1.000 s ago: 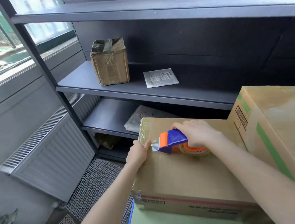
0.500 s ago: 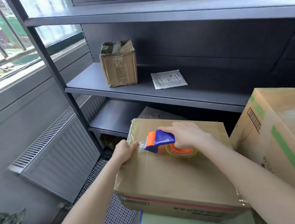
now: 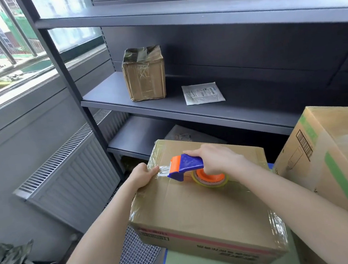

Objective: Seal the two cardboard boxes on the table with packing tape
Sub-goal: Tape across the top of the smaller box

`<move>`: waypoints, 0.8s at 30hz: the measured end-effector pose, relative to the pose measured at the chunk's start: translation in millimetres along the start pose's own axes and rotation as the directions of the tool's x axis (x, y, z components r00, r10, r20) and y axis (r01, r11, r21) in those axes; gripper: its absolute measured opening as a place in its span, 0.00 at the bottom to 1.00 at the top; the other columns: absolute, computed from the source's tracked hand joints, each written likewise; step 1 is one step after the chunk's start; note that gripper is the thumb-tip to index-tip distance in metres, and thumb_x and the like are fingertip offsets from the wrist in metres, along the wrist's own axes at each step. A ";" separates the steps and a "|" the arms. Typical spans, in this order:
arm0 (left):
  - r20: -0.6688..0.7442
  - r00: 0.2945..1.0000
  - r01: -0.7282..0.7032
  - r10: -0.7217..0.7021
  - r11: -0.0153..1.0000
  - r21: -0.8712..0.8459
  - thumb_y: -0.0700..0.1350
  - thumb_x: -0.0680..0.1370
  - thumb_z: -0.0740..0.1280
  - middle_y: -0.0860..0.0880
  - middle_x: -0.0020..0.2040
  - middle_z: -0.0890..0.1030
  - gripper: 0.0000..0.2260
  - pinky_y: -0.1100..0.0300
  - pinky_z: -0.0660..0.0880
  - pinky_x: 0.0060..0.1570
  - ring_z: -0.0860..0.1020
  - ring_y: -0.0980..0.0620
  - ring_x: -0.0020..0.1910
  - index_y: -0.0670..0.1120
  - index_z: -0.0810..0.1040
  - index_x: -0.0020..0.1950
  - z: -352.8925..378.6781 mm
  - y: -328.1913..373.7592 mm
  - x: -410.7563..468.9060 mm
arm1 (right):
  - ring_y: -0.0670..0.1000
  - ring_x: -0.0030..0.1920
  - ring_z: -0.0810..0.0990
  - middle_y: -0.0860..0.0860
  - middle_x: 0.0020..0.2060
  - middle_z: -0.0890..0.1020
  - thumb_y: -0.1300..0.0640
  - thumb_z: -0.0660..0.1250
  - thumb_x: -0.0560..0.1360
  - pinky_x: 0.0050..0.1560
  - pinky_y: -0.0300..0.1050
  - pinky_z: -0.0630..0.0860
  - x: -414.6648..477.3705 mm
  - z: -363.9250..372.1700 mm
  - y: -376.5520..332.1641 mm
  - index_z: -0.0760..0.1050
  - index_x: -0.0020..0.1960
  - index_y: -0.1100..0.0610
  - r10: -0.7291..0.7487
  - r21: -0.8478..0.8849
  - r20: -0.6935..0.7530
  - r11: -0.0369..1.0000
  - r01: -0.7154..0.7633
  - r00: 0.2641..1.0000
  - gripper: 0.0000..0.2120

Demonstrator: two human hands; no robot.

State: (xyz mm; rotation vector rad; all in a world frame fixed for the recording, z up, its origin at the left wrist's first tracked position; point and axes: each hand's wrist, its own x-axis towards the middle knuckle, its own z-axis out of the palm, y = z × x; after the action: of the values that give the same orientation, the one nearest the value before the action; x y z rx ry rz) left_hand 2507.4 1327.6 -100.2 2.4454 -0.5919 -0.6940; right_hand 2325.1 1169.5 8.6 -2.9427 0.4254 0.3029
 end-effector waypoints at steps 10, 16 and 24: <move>-0.040 0.999 0.002 -0.003 0.999 -0.038 0.58 0.76 0.65 0.51 0.33 0.68 0.19 0.59 0.61 0.29 0.66 0.54 0.31 0.47 0.64 0.34 14.4 10.2 -4.4 | 0.52 0.44 0.73 0.46 0.46 0.72 0.63 0.58 0.69 0.38 0.47 0.72 -27.9 -6.9 52.1 0.61 0.70 0.35 0.072 0.095 0.072 0.992 -0.079 0.995 0.35; -0.052 0.998 -0.023 0.031 0.988 0.155 0.50 0.79 0.62 0.44 0.52 0.74 0.13 0.55 0.69 0.46 0.74 0.44 0.51 0.40 0.70 0.52 11.6 33.0 -13.6 | 0.50 0.44 0.68 0.47 0.44 0.67 0.60 0.60 0.72 0.33 0.41 0.62 -42.5 1.2 54.0 0.56 0.73 0.38 0.065 0.069 0.033 0.995 -0.067 0.997 0.34; -0.050 0.898 -0.345 0.438 0.769 0.538 0.50 0.83 0.44 0.45 0.78 0.46 0.24 0.55 0.39 0.74 0.44 0.48 0.76 0.41 0.45 0.77 76.8 55.5 -55.3 | 0.56 0.55 0.71 0.52 0.51 0.70 0.56 0.60 0.75 0.42 0.45 0.62 -49.8 2.6 46.0 0.55 0.74 0.42 0.054 -0.089 -0.032 0.994 -0.056 0.998 0.30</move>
State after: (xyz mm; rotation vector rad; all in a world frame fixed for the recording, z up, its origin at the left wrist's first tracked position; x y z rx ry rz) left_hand 2405.7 1286.6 -104.4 2.6787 -1.3189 -0.1458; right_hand 2264.3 1139.5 11.4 -3.0306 0.5104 0.2930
